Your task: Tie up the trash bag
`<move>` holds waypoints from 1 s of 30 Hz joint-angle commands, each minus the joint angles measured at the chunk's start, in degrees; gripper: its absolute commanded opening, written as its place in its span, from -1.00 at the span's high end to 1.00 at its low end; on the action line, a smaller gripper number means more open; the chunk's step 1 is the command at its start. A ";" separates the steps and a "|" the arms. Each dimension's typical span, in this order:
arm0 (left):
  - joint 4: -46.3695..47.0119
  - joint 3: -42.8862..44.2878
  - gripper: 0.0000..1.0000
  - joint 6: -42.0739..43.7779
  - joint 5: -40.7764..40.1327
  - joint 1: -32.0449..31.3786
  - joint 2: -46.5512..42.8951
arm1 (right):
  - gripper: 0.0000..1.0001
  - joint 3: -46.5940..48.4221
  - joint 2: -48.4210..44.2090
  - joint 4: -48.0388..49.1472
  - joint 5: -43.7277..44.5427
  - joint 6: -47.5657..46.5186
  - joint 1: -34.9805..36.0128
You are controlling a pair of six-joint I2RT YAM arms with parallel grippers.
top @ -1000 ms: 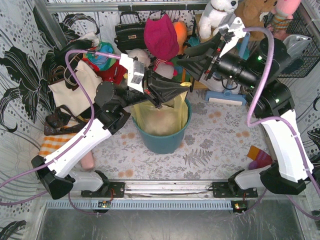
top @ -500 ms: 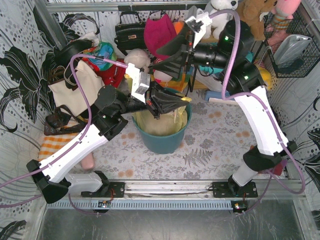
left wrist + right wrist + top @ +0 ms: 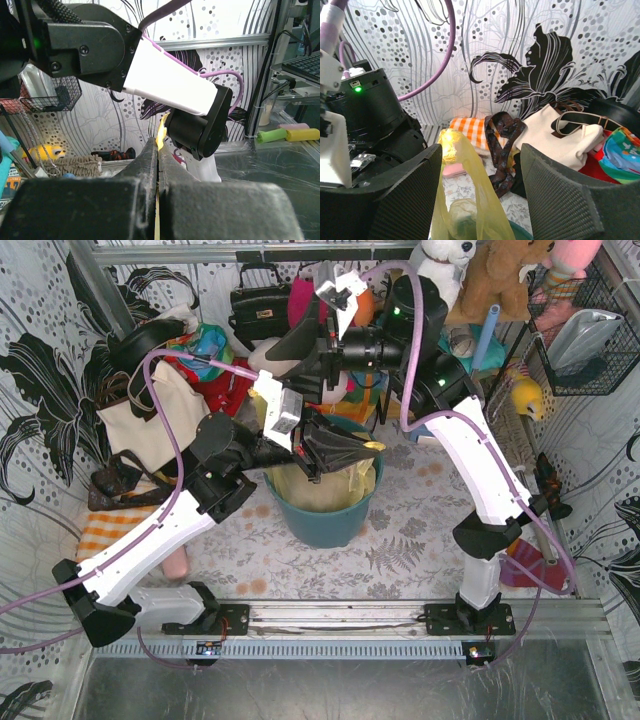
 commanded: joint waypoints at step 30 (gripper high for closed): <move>0.39 -1.23 1.00 1.24 -0.64 -0.43 -2.02 | 0.33 -0.95 -1.47 -2.26 1.02 -4.02 4.18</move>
